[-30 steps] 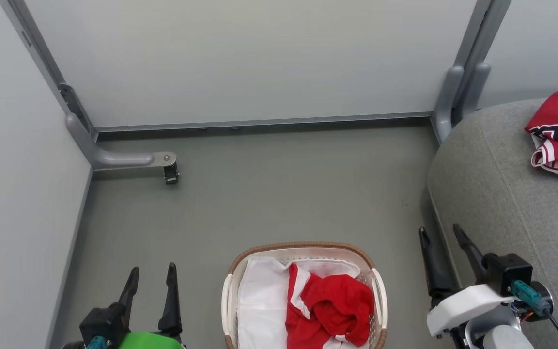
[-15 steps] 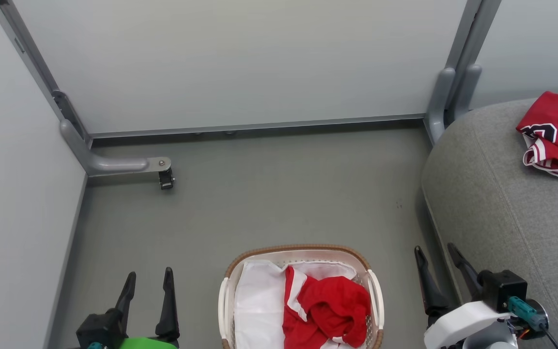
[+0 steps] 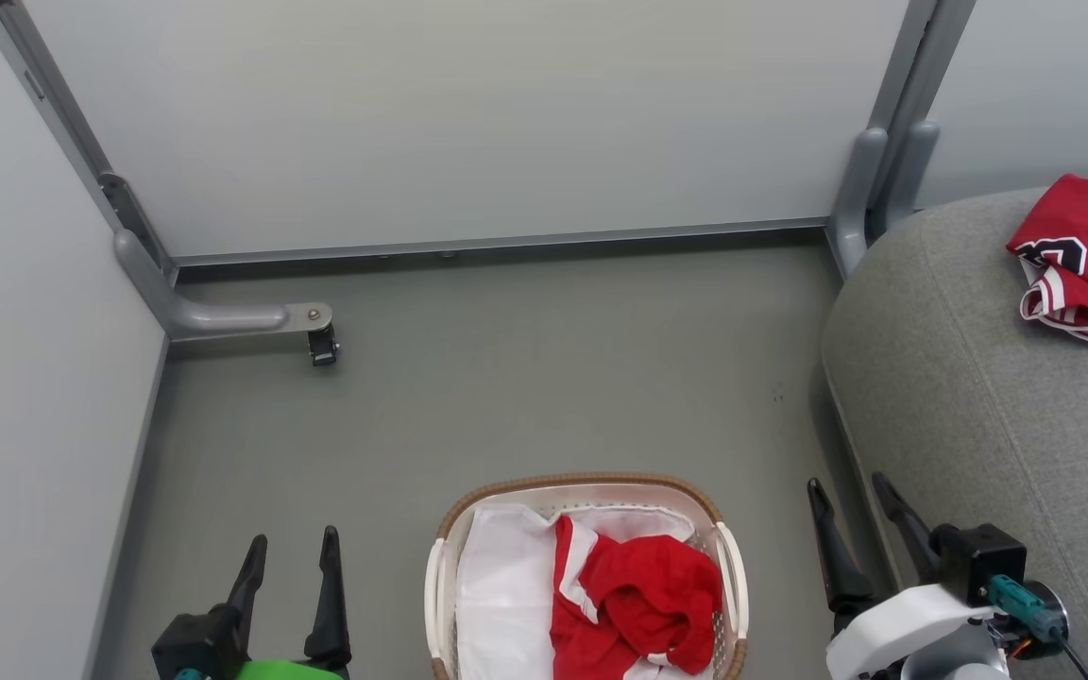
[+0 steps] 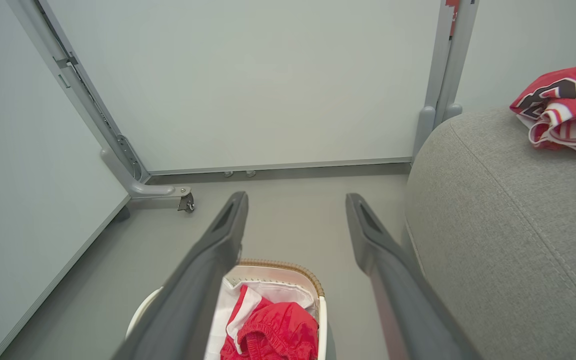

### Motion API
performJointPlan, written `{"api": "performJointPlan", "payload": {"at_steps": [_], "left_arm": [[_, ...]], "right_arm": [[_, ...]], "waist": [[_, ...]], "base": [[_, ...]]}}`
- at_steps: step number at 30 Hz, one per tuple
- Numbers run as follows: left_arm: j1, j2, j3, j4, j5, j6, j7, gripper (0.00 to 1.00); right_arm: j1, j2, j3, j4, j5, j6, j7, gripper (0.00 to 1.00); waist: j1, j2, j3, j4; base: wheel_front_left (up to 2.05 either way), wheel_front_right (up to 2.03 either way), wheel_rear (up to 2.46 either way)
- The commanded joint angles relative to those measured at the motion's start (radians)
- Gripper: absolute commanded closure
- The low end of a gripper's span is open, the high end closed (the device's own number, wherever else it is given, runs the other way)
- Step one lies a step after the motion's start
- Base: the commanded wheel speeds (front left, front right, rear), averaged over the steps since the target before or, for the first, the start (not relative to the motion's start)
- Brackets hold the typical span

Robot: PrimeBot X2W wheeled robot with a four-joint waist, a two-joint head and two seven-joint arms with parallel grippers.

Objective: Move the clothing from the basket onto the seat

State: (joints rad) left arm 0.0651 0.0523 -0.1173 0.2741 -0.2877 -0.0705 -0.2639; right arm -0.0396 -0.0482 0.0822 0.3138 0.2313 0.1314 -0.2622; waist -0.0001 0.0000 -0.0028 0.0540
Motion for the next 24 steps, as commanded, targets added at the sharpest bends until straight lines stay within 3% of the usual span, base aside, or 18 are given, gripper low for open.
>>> {"api": "performJointPlan", "payload": {"at_steps": [1, 24], "left_arm": [[-0.01, 0.0, 0.005, 0.004, 0.01, -0.005, -0.001, 0.0], [-0.064, -0.001, -0.015, -0.002, 0.028, -0.012, -0.001, 0.0]], "right_arm": [[-0.009, -0.004, 0.001, 0.002, 0.004, -0.001, -0.004, 0.0], [-0.053, -0.004, -0.017, -0.021, -0.026, -0.001, -0.004, 0.0]], "waist": [[0.0001, 0.0, 0.001, 0.0], [0.0001, 0.0, 0.085, -0.012]], "base": [[0.0, 0.0, 0.0], [0.0, 0.0, 0.0]]}}
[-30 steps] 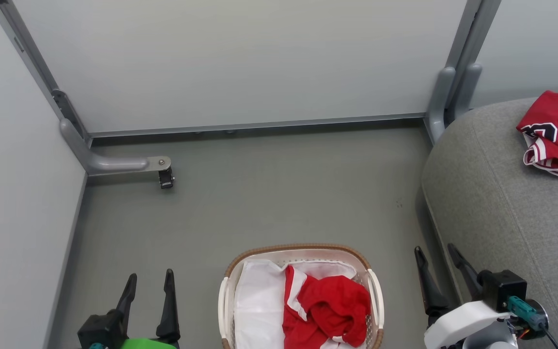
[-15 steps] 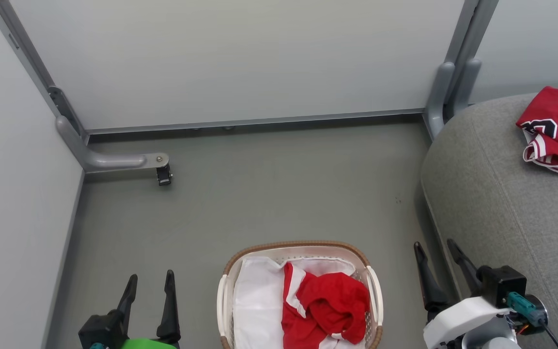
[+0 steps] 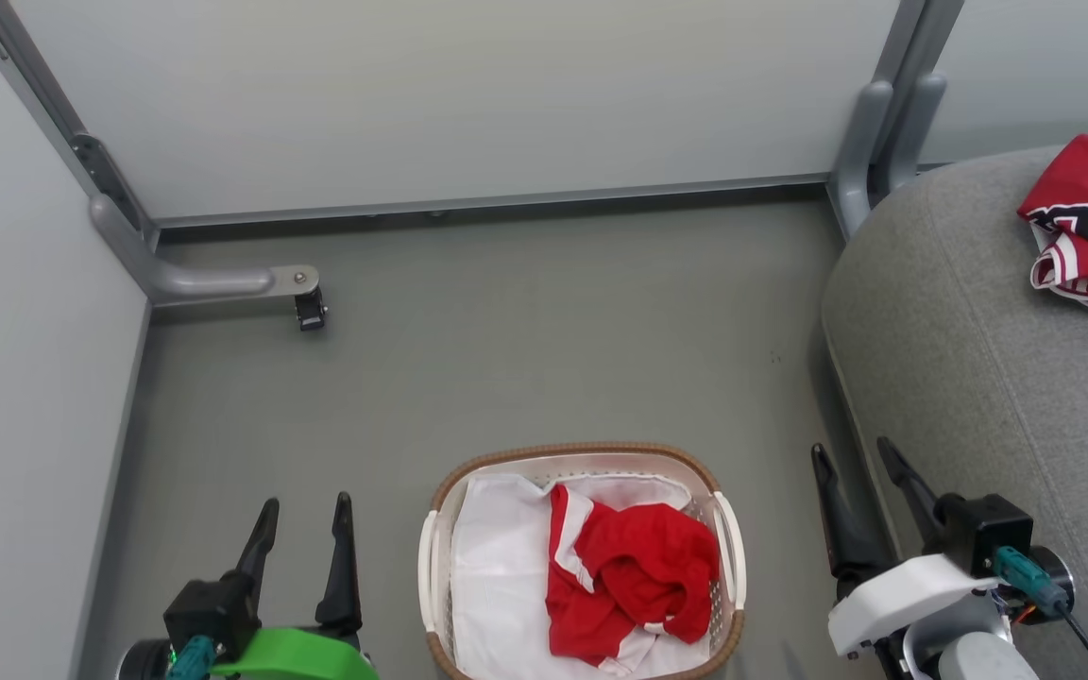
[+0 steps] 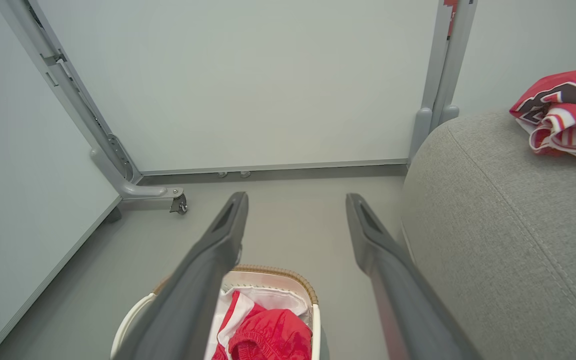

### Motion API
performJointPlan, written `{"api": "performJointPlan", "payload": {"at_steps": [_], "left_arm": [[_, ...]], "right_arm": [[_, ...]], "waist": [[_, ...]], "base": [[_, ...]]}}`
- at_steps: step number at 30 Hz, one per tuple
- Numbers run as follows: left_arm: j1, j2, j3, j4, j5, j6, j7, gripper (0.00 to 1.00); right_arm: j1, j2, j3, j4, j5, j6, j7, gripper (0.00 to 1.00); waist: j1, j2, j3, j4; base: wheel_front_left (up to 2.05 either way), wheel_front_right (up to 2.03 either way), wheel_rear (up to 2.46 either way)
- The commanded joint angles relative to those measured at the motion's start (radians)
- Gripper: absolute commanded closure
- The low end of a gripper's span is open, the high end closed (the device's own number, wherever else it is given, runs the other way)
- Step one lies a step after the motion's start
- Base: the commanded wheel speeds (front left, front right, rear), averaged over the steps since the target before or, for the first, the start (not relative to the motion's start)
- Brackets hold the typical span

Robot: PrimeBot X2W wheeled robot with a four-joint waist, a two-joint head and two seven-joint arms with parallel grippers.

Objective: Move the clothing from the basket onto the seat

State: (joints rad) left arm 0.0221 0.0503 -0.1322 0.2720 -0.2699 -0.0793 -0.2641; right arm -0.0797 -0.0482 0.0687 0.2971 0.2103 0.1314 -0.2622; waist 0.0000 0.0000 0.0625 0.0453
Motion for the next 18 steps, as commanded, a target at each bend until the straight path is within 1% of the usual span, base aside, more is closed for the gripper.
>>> {"api": "performJointPlan", "payload": {"at_steps": [1, 6, 9, 14, 18], "left_arm": [[-0.034, 0.0, -0.006, 0.001, 0.014, -0.006, -0.001, 0.0], [-0.126, 0.002, -0.031, 0.011, 0.048, -0.019, 0.0, 0.0], [-0.206, 0.006, -0.055, 0.027, 0.071, -0.027, 0.0, 0.0], [-0.361, 0.015, -0.099, 0.085, 0.105, -0.038, 0.0, 0.0], [-0.474, 0.022, -0.152, 0.155, 0.138, -0.044, 0.0, 0.0]], "right_arm": [[-0.022, -0.004, -0.007, -0.01, -0.011, -0.001, -0.004, 0.0], [-0.06, -0.004, -0.032, -0.031, -0.039, -0.001, -0.003, 0.0], [-0.097, -0.005, -0.049, -0.052, -0.051, -0.001, -0.003, 0.0], [-0.147, -0.004, -0.078, -0.087, -0.066, -0.001, -0.003, 0.0], [-0.182, -0.004, -0.097, -0.115, -0.068, -0.001, -0.003, 0.0]], "waist": [[0.0, 0.0, 0.033, -0.004], [0.0, 0.0, 0.114, -0.014], [0.0, 0.0, 0.182, -0.027], [0.0, 0.0, 0.295, -0.05], [0.0, 0.0, 0.386, -0.08]], "base": [[0.0, 0.0, 0.0], [0.0, 0.0, 0.0], [0.0, 0.0, 0.0], [0.0, 0.0, 0.0], [0.0, 0.0, 0.0]]}}
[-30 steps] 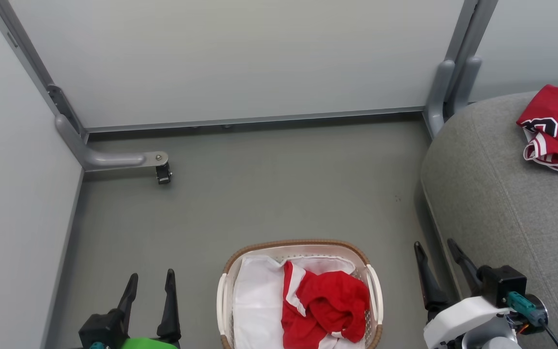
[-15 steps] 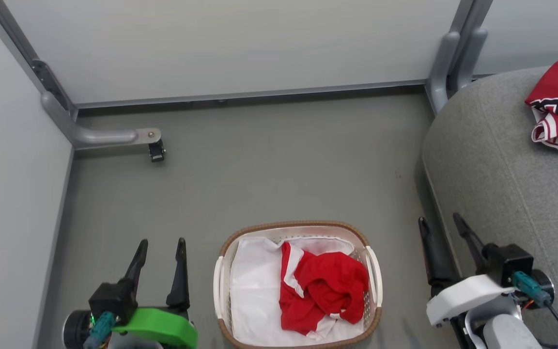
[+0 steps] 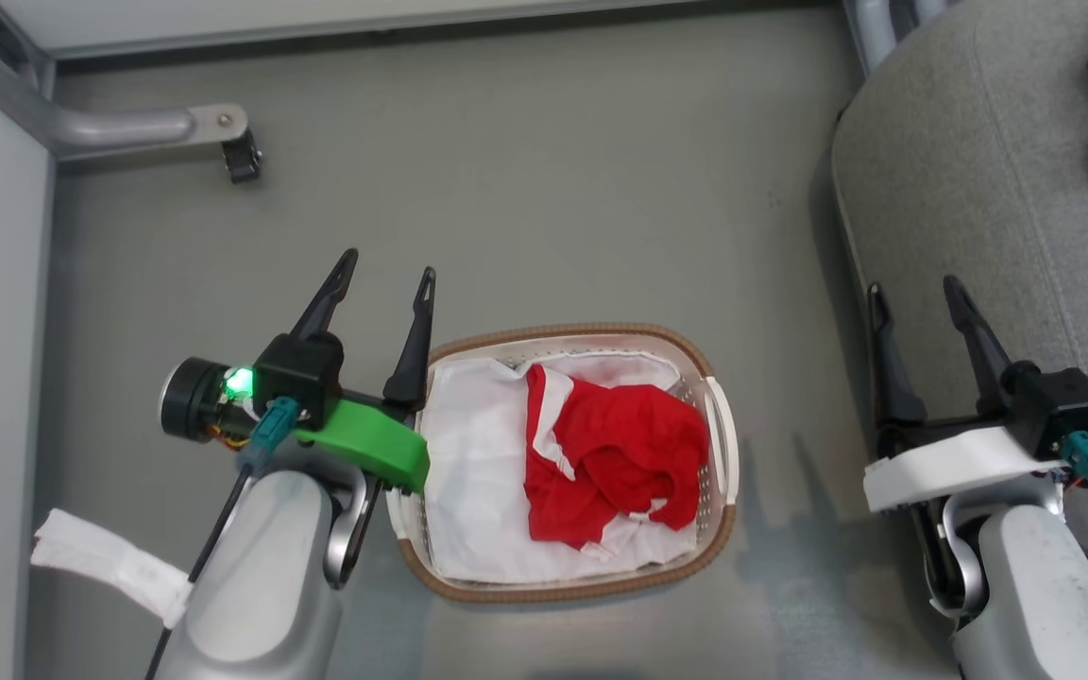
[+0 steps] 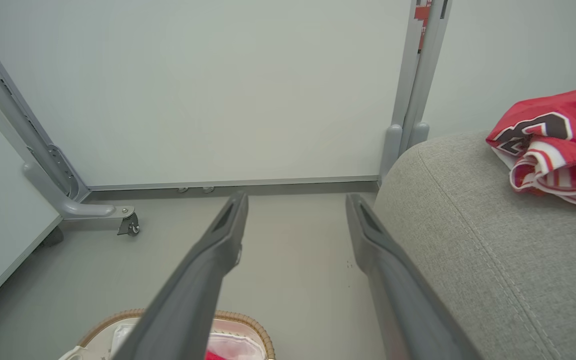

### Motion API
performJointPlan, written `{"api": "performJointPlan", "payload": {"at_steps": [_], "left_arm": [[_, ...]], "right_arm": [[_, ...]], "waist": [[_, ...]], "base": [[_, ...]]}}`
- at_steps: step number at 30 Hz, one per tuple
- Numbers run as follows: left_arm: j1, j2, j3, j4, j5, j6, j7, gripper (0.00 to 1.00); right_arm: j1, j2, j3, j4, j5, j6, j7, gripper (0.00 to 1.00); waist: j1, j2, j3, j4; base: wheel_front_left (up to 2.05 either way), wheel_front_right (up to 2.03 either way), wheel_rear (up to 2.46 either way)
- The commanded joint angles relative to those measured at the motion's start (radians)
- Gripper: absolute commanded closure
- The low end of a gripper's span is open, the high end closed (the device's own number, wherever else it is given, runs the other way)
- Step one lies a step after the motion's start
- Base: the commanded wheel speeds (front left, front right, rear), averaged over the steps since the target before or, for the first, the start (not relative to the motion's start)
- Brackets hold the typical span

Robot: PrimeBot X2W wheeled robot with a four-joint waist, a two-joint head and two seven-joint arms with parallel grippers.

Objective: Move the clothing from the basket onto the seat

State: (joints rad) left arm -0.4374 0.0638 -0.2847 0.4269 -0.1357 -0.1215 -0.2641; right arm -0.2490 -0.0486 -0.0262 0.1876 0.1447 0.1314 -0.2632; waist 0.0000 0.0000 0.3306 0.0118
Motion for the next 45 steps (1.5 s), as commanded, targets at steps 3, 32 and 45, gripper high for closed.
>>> {"api": "performJointPlan", "payload": {"at_steps": [3, 32, 45], "left_arm": [[-0.089, 0.008, -0.045, 0.065, 0.023, -0.005, 0.0, 0.0], [-0.446, 0.0, -0.401, 0.671, 0.057, -0.007, 0.021, 0.0], [-0.515, 0.015, -0.401, 0.789, 0.032, 0.026, 0.023, 0.0]], "right_arm": [[-0.039, -0.004, -0.018, -0.025, 0.0, -0.001, -0.002, 0.0], [-0.16, -0.003, 0.035, -0.202, 0.098, -0.001, -0.002, 0.0], [-0.175, -0.003, 0.061, -0.208, 0.141, -0.001, -0.002, 0.0]], "waist": [[0.0, 0.0, 0.179, -0.069], [0.0, 0.0, 0.58, -0.235], [0.0, 0.0, 0.627, -0.268]], "base": [[0.0, 0.0, 0.0], [0.0, 0.0, 0.0], [0.0, 0.0, 0.0]]}}
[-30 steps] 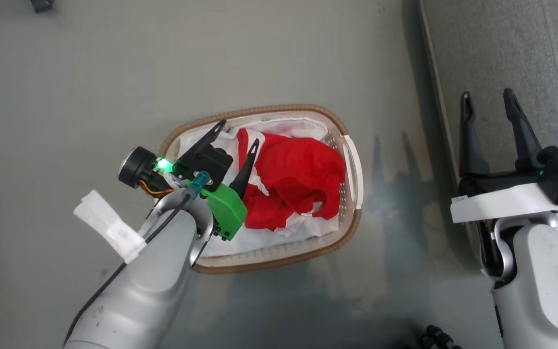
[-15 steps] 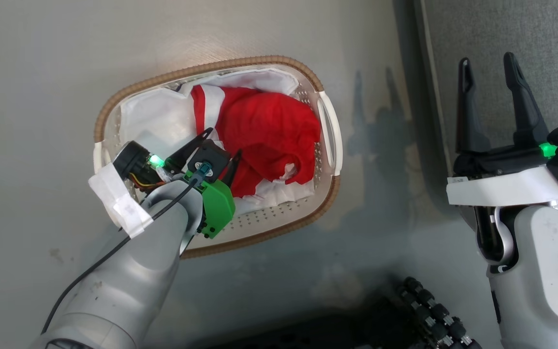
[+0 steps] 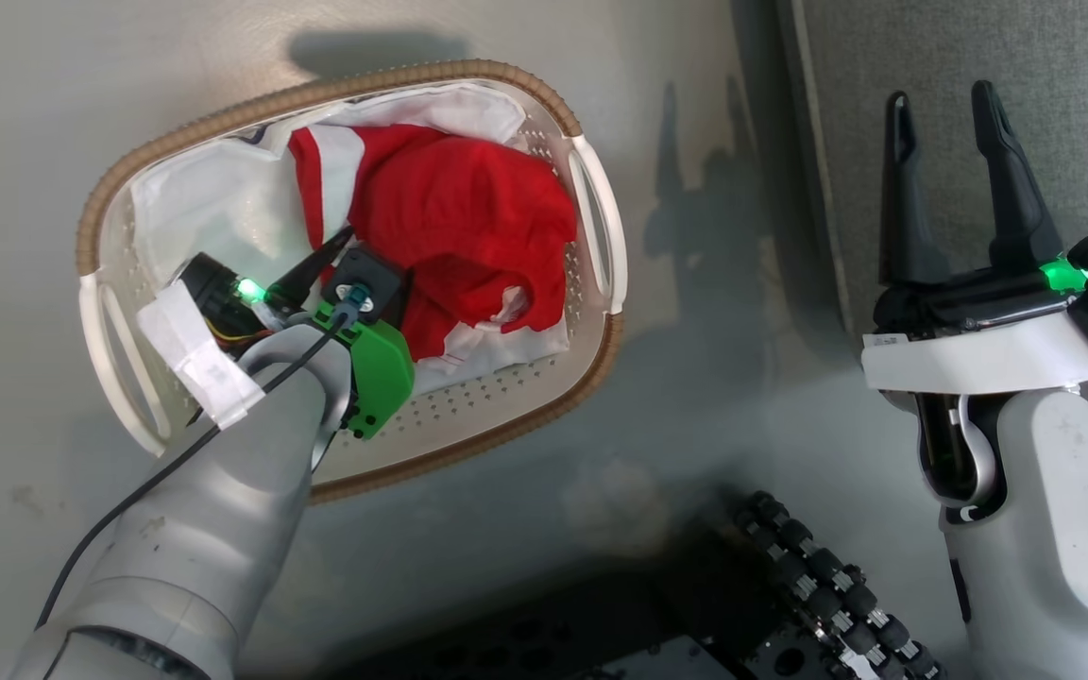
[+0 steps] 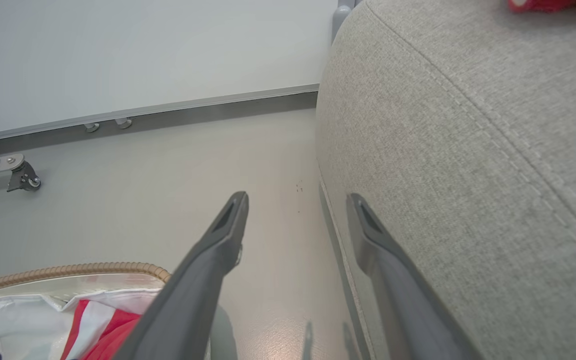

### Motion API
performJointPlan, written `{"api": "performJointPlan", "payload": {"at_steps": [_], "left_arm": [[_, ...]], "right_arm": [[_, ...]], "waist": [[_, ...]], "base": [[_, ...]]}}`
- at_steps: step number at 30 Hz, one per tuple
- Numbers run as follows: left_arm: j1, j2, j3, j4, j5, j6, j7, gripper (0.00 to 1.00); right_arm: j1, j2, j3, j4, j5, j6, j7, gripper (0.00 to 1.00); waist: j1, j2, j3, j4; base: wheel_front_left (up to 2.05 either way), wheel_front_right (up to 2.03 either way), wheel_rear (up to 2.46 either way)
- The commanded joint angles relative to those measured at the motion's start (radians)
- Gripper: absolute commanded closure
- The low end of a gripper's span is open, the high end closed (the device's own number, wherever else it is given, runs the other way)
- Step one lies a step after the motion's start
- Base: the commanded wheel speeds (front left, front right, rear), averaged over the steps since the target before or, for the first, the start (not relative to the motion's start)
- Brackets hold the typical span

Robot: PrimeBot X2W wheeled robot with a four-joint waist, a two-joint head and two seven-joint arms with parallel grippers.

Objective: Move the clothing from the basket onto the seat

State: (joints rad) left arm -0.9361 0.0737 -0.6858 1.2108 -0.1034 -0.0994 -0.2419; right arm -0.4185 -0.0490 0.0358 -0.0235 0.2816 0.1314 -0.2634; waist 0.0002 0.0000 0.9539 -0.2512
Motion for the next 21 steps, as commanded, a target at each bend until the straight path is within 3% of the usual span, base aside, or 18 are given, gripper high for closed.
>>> {"api": "performJointPlan", "payload": {"at_steps": [1, 2, 5, 12, 21], "left_arm": [[-0.017, 0.006, 0.003, 0.009, -0.005, 0.004, 0.0, 0.31], [-0.016, 0.006, 0.006, 0.012, -0.011, 0.004, -0.002, 0.51], [0.003, 0.007, 0.011, 0.018, -0.028, 0.009, -0.011, 0.97], [0.043, 0.0, 0.018, -0.013, -0.053, 0.007, -0.024, 1.0], [0.135, -0.011, 0.044, -0.145, -0.105, -0.005, -0.023, 1.0]], "right_arm": [[-0.006, -0.003, 0.0, 0.005, 0.006, -0.001, -0.002, 0.0], [-0.006, -0.003, 0.0, 0.008, 0.008, -0.001, -0.002, 0.0], [-0.01, -0.003, 0.0, 0.025, 0.011, -0.001, -0.002, 0.0], [-0.004, -0.003, 0.0, 0.061, -0.004, -0.001, -0.002, 0.0], [0.048, -0.003, -0.014, 0.135, -0.061, -0.001, -0.002, 0.0]], "waist": [[-0.0002, 0.0, 0.003, -0.005], [-0.0002, 0.0, 0.0, -0.004], [-0.0002, 0.0, -0.024, 0.002], [-0.0002, 0.0, -0.107, 0.018], [-0.0002, 0.0, -0.308, 0.073]], "base": [[0.0, 0.0, 0.0], [0.0, 0.0, 0.0], [0.0, 0.0, 0.0], [0.0, 0.0, 0.0], [0.0, 0.0, 0.0]]}}
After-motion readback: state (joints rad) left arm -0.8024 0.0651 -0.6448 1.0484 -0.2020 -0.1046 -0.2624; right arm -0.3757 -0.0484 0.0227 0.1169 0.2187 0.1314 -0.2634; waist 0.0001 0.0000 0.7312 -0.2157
